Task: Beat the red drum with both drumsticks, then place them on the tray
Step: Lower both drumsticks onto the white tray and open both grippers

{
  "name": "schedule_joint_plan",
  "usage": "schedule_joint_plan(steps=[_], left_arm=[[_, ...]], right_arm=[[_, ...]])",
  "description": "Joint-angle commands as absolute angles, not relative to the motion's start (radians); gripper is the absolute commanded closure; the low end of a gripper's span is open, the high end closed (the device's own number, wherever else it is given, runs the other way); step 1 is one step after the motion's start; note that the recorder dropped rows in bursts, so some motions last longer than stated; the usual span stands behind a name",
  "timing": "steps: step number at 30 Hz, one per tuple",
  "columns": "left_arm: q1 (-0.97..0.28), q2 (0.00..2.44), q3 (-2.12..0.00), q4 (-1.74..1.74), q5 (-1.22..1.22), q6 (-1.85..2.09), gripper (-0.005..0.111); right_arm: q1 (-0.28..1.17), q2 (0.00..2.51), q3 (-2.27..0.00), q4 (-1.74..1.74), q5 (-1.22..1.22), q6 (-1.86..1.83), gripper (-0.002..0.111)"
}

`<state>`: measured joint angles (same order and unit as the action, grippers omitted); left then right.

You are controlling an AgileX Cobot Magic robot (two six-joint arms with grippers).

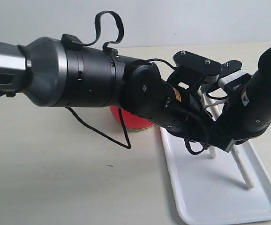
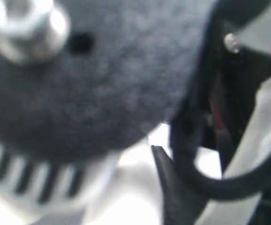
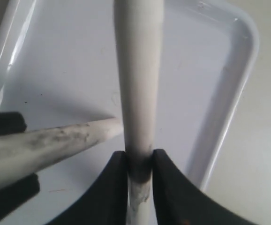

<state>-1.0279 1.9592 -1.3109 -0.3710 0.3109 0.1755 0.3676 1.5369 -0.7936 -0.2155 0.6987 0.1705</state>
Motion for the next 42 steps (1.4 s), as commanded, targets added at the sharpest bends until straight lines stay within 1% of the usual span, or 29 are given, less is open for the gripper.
schedule_joint_plan(steps=[1, 5, 7, 13, 14, 16, 22, 28, 42], left_arm=[[-1.022, 1.982, -1.303, -0.403, 0.378, 0.174, 0.107], [-0.991, 1.978, -1.303, -0.434, 0.442, 0.174, 0.107], [-0.948, 1.959, -1.303, -0.436, 0.538, 0.176, 0.107], [-0.870, 1.929, -1.307, -0.527, 0.714, 0.241, 0.107], [-0.855, 1.931, -1.315, -0.582, 0.769, 0.293, 0.107], [-0.849, 1.931, -1.317, -0.662, 0.804, 0.374, 0.107], [-0.849, 1.972, -1.317, -0.709, 0.790, 0.415, 0.107], [-0.849, 2.024, -1.317, -0.730, 0.682, 0.450, 0.107], [-0.849, 2.114, -1.372, -0.751, 0.640, 0.472, 0.107]], right_arm=[[0.369, 1.569, -0.795, -0.219, 0.586, 0.202, 0.108], [0.369, 1.571, -0.795, -0.326, 0.569, 0.296, 0.108], [0.369, 1.571, -0.795, -0.404, 0.564, 0.389, 0.108], [0.369, 1.571, -0.795, -0.411, 0.552, 0.398, 0.108], [0.369, 1.571, -0.795, -0.419, 0.552, 0.398, 0.108], [0.369, 1.571, -0.795, -0.421, 0.552, 0.398, 0.108], [0.369, 1.586, -0.795, -0.417, 0.553, 0.420, 0.108], [0.369, 1.638, -0.795, -0.437, 0.548, 0.420, 0.108], [0.365, 1.796, -0.795, -0.424, 0.509, 0.419, 0.108]])
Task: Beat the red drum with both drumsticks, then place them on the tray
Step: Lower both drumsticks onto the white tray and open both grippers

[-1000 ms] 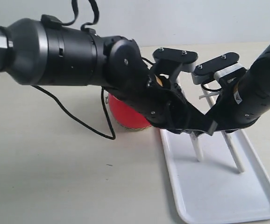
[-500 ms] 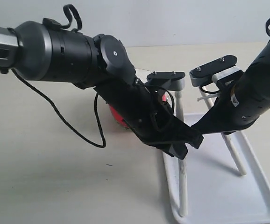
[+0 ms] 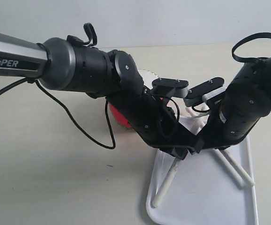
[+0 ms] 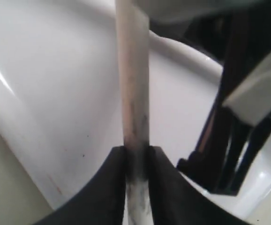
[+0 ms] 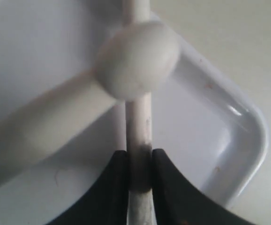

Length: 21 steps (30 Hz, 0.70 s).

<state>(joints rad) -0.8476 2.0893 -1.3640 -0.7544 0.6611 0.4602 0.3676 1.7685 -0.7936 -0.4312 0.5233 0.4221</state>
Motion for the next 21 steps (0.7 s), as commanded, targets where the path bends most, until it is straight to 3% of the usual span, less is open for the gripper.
schedule_joint_plan(steps=[1, 7, 14, 21], left_arm=[[-0.849, 2.130, -1.372, -0.751, 0.640, 0.472, 0.107], [-0.849, 2.157, -1.372, -0.767, 0.633, 0.472, 0.107], [-0.849, 2.157, -1.372, -0.772, 0.629, 0.474, 0.107], [-0.849, 2.154, -1.372, -0.772, 0.629, 0.474, 0.107]], right_arm=[[0.365, 1.805, -0.795, -0.419, 0.505, 0.412, 0.108], [0.365, 1.805, -0.795, -0.417, 0.505, 0.402, 0.108], [0.365, 1.805, -0.795, -0.334, 0.507, 0.323, 0.074], [0.365, 1.801, -0.795, -0.318, 0.521, 0.308, 0.073]])
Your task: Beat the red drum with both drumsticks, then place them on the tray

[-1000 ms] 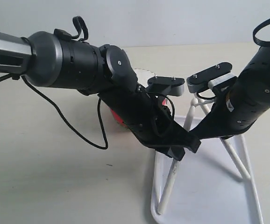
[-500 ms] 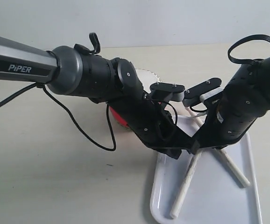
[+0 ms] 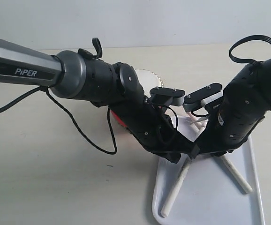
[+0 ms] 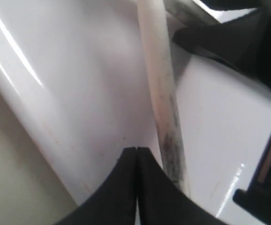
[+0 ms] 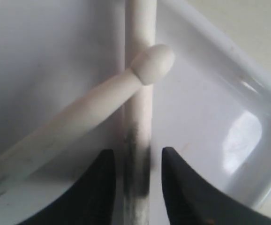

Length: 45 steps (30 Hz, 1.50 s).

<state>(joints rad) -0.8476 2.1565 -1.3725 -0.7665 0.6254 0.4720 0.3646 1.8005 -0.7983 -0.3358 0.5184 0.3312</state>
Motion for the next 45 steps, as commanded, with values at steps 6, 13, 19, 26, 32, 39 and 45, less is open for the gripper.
schedule_joint_plan(steps=[6, 13, 19, 26, 32, 39, 45], left_arm=[[-0.849, 2.136, -1.374, -0.774, 0.629, 0.474, 0.107], [-0.849, 2.095, -1.374, -0.774, 0.629, 0.472, 0.107], [-0.849, 2.045, -1.374, -0.774, 0.648, 0.472, 0.107], [-0.849, 1.932, -1.374, -0.774, 0.704, 0.474, 0.107], [-0.849, 1.804, -1.374, -0.774, 0.757, 0.469, 0.107], [-0.849, 1.623, -1.372, -0.753, 0.734, 0.469, 0.107], [-0.887, 1.419, -1.341, -0.628, 0.644, 0.456, 0.107]], right_arm=[[0.365, 1.770, -0.796, -0.309, 0.537, 0.308, 0.073], [0.365, 1.682, -0.822, -0.280, 0.619, 0.298, 0.073], [0.365, 1.569, -0.855, -0.263, 0.740, 0.296, 0.074], [0.365, 1.368, -0.856, -0.213, 0.751, 0.268, 0.083], [0.365, 1.187, -0.856, -0.180, 0.752, 0.252, 0.108], [0.365, 0.974, -0.856, -0.178, 0.737, 0.254, 0.108], [0.365, 0.790, -0.856, -0.139, 0.672, 0.256, 0.108]])
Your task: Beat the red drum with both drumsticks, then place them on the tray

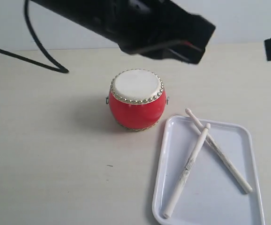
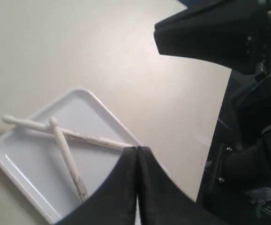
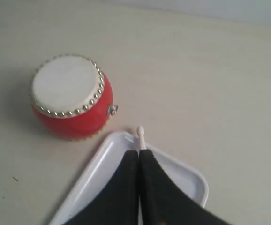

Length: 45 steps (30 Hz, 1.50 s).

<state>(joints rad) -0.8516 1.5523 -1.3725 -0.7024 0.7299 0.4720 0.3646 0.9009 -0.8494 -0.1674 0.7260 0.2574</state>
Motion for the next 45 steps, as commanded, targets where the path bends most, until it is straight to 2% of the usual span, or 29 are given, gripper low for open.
schedule_joint_plan(steps=[1, 7, 11, 18, 21, 30, 37, 45], left_arm=[[-0.900, 1.384, -1.326, -0.612, 0.606, 0.452, 0.107], [-1.059, 1.020, -1.096, -0.451, 0.377, 0.445, 0.107], [-1.071, 0.842, -0.916, -0.446, 0.250, 0.443, 0.107], [-1.067, 0.545, -0.533, -0.458, -0.012, 0.439, 0.107], [-1.067, 0.514, -0.438, -0.458, -0.029, 0.439, 0.107], [-1.067, 0.512, -0.109, -0.467, -0.311, 0.375, 0.107], [-1.067, 0.512, 0.000, -0.467, -0.335, 0.360, 0.107], [-1.067, 0.512, 0.000, -0.512, -0.305, 0.360, 0.107]], right_arm=[[0.365, 0.763, -0.854, -0.127, 0.656, 0.256, 0.108], [0.365, 0.505, -0.845, 0.069, 0.626, 0.102, 0.108], [0.365, 0.351, -0.742, 0.293, 0.504, -0.069, 0.108], [0.365, 0.050, -0.404, 0.597, 0.318, -0.344, 0.108], [0.365, 0.019, -0.295, 0.661, 0.298, -0.385, 0.108], [0.365, 0.000, -0.012, 0.759, 0.096, -0.471, 0.108], [0.365, 0.000, 0.000, 0.715, 0.135, -0.471, 0.108], [0.365, 0.000, 0.000, 0.704, 0.181, -0.442, 0.108]])
